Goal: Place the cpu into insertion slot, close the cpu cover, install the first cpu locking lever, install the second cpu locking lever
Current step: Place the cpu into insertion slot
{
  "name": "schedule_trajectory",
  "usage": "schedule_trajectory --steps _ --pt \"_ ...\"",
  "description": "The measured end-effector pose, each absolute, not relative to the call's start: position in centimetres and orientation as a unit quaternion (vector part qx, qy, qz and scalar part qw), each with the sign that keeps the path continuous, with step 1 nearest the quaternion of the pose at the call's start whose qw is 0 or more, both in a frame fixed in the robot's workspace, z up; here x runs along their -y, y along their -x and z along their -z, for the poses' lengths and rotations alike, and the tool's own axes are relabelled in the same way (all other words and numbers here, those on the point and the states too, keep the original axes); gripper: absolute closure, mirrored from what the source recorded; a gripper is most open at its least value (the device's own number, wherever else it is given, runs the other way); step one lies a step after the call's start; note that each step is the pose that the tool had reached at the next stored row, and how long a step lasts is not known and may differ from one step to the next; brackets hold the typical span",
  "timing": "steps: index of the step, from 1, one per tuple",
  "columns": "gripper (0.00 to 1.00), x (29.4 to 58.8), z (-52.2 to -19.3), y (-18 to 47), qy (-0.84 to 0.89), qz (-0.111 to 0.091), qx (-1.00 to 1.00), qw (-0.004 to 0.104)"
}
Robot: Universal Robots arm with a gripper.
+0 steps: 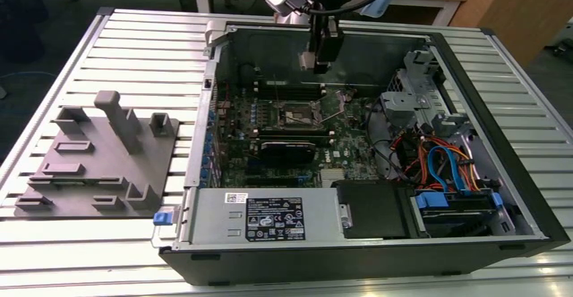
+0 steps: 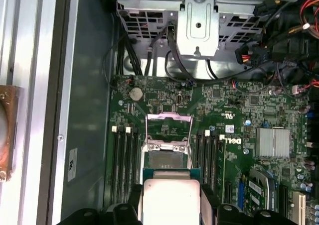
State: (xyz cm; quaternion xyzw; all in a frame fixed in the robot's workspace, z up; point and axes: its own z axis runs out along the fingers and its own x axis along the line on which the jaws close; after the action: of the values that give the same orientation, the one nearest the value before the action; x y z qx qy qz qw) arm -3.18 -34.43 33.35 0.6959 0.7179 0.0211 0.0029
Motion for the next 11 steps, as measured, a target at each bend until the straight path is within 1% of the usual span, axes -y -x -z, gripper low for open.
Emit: schedule_trajectory --steps 8,11 --pt "0.46 34.5 -33.17 3.18 -0.696 -0.017 -0.717 -0.001" --pt "0.46 34.5 -33.11 3.18 -0.696 -0.017 -0.717 -0.001"
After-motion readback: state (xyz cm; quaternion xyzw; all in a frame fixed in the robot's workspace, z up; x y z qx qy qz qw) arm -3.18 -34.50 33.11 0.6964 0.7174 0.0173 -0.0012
